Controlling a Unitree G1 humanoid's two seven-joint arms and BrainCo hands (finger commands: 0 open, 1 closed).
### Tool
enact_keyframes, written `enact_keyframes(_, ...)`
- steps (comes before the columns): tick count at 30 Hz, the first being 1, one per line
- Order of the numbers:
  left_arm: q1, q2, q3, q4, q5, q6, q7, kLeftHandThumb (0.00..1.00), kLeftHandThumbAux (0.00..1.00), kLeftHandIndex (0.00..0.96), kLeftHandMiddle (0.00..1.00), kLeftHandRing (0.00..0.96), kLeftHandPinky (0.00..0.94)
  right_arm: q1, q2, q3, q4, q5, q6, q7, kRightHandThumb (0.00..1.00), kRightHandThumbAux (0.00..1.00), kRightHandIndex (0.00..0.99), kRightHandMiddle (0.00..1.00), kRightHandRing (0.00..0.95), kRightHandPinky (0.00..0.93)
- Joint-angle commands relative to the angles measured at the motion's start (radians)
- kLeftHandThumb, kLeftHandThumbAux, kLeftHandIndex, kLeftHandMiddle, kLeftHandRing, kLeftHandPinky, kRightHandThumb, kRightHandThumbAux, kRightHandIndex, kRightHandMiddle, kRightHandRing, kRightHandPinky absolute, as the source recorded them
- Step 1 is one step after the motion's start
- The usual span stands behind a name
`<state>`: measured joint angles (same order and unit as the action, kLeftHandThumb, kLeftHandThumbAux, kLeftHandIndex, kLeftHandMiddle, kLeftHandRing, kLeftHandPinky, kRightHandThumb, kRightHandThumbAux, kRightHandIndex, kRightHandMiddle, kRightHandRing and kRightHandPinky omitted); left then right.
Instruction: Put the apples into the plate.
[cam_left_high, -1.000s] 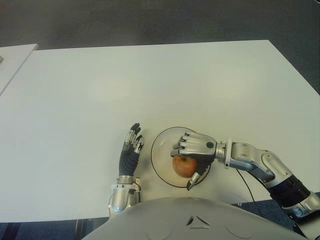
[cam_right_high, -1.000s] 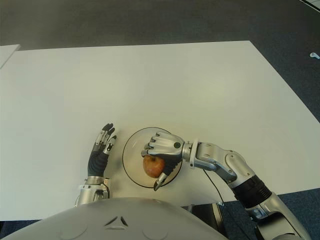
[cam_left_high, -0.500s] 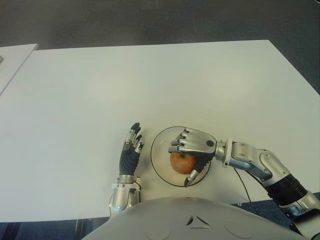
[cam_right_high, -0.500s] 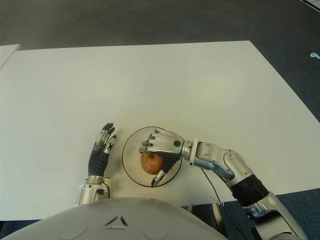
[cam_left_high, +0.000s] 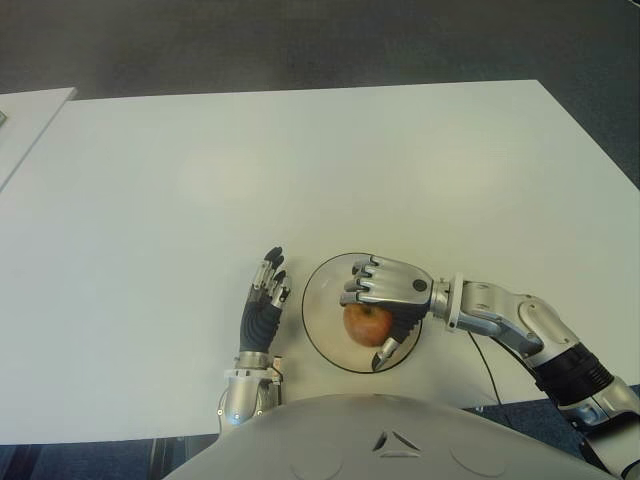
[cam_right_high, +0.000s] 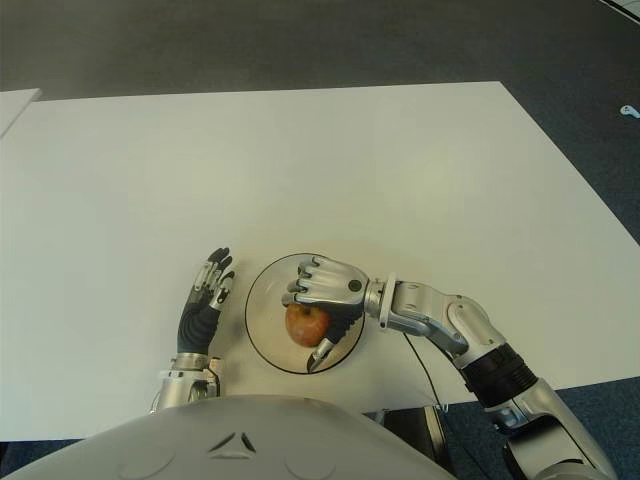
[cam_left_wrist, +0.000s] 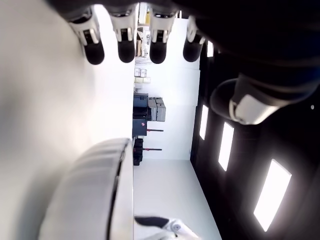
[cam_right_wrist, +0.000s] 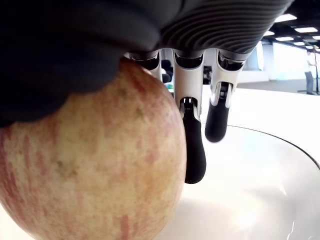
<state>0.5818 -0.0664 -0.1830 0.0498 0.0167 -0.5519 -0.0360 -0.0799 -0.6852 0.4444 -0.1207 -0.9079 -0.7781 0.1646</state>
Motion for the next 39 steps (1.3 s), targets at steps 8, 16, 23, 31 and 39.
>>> enact_keyframes(8, 0.015, 0.022, -0.003, -0.015, -0.023, 0.051, -0.025, 0.000, 0.433, 0.000, 0.000, 0.000, 0.000, 0.012, 0.014, -0.016, 0.045, 0.036, -0.001, -0.034, 0.012, 0.271, 0.000, 0.000, 0.000, 0.000)
enact_keyframes(16, 0.018, 0.016, 0.010, -0.016, -0.004, 0.055, -0.003, 0.000, 0.433, 0.000, 0.000, 0.000, 0.000, 0.006, 0.027, -0.016, 0.063, 0.029, -0.005, -0.068, 0.017, 0.265, 0.000, 0.000, 0.000, 0.000)
enact_keyframes(23, 0.012, 0.013, 0.020, -0.003, 0.021, 0.037, 0.017, 0.000, 0.456, 0.000, 0.000, 0.000, 0.000, 0.003, 0.031, -0.018, 0.068, 0.017, 0.000, -0.087, 0.039, 0.258, 0.000, 0.000, 0.000, 0.000)
enact_keyframes(31, 0.009, 0.019, 0.019, 0.006, 0.020, 0.028, 0.011, 0.000, 0.473, 0.000, 0.000, 0.000, 0.000, 0.004, 0.031, -0.020, 0.068, 0.015, 0.013, -0.076, 0.043, 0.260, 0.000, 0.000, 0.000, 0.000)
enact_keyframes(39, 0.003, 0.025, 0.019, 0.008, -0.009, 0.050, -0.010, 0.000, 0.469, 0.000, 0.000, 0.000, 0.000, 0.002, 0.031, -0.020, 0.069, 0.025, 0.022, -0.059, 0.045, 0.261, 0.000, 0.000, 0.000, 0.000)
